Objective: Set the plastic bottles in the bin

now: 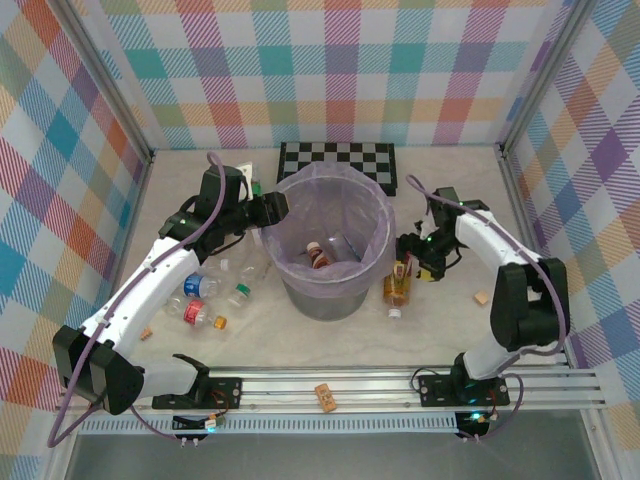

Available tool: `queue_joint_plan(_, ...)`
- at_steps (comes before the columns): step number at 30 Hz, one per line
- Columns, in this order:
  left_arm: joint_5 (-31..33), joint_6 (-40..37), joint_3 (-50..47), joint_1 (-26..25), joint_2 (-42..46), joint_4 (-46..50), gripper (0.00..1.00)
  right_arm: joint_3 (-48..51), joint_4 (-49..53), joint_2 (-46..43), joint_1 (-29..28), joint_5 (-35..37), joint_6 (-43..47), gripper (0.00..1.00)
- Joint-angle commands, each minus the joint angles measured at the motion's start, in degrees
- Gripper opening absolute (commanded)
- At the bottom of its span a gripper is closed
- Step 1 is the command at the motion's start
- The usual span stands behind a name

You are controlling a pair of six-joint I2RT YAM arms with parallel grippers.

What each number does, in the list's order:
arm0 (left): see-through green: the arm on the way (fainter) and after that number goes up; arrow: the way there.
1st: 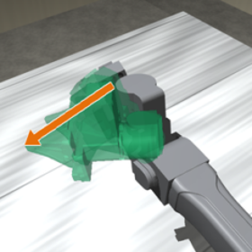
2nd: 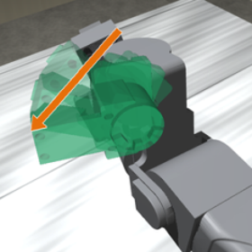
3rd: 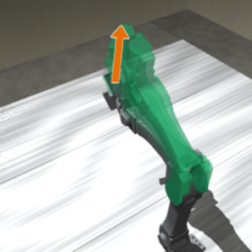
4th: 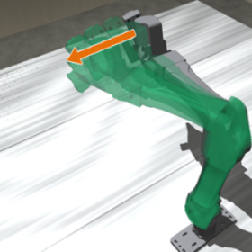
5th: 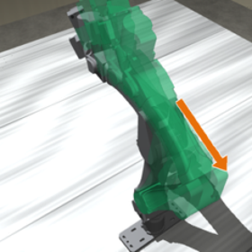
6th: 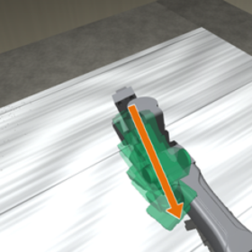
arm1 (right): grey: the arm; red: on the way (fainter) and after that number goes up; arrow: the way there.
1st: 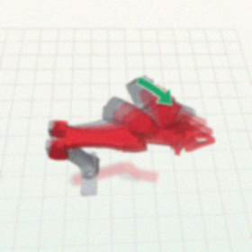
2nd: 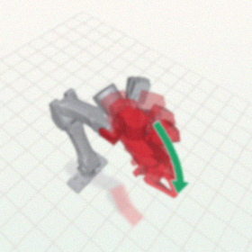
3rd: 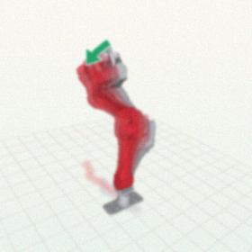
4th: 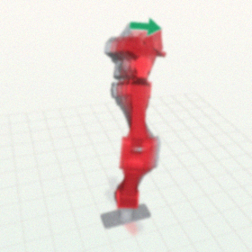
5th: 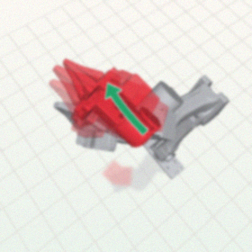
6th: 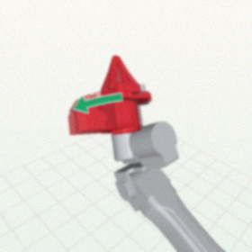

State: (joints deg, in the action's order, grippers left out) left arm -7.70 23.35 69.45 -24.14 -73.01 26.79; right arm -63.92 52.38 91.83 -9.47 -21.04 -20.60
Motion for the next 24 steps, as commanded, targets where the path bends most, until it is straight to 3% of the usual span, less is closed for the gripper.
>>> queue_joint_plan(1,-1.0,0.8,-0.9,0.4,-0.8,-0.4,0.6,0.5,-3.4,2.3,-0.5,-2.3,-0.9,0.85)
queue_joint_plan(10,-0.9,0.9,-0.7,0.5,-1.6,-0.9,0.6,2.1,-4.5,8.3,-0.8,1.5,-1.9,0.84)
queue_joint_plan(24,-0.8,-0.5,-0.8,0.7,-0.8,1.2,0.6,0.9,-2.7,9.4,-0.8,4.7,-1.2,0.63)
